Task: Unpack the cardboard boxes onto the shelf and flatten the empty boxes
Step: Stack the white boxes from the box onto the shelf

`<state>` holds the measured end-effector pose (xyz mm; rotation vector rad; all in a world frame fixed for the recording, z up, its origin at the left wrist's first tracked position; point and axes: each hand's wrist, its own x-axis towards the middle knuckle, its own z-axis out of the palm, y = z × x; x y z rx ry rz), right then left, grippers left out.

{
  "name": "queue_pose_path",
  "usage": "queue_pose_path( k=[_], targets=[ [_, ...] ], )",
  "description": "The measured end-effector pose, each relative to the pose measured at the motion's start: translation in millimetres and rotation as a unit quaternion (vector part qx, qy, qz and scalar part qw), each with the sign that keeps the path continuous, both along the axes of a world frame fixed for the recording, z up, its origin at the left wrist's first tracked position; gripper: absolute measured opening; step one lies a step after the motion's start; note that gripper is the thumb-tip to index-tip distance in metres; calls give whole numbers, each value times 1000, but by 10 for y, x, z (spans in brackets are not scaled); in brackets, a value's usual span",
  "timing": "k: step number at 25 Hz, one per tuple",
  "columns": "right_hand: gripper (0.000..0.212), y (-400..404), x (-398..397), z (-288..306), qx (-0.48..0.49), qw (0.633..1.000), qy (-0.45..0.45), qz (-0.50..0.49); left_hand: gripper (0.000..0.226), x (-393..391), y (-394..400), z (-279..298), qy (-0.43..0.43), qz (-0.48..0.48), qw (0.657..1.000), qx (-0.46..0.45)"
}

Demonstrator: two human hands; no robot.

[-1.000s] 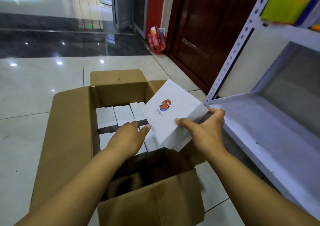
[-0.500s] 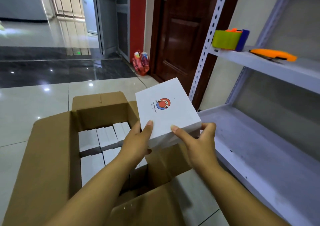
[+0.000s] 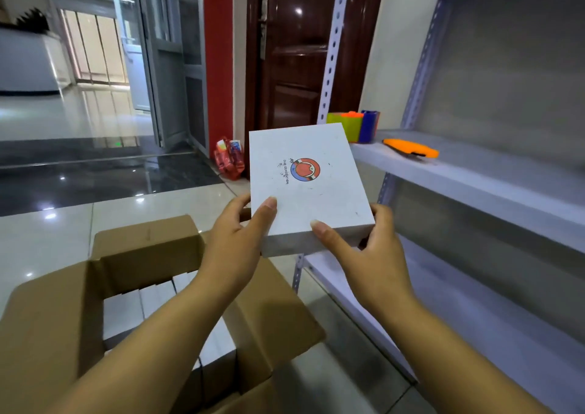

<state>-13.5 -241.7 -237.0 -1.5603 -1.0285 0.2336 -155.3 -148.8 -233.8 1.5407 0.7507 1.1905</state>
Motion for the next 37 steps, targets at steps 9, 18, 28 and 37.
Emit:
queue_pose_path(
  k=[9, 18, 28, 37],
  targets=[
    [68, -622, 646, 669, 48, 995, -61, -60, 11, 722, -329, 741, -19, -50, 997, 64],
    [70, -1029, 1545, 1104, 15, 975, -135, -175, 28, 1781, -475, 1143, -37, -171, 982, 72],
    [59, -1070, 2408, 1526, -86, 946, -161, -266, 24, 2823, -394, 1391, 55, -234, 969, 63],
    [63, -991, 2956, 1467, -163, 908, -134, -361, 32, 3738, -225, 1396, 74, -262, 959, 75]
  ],
)
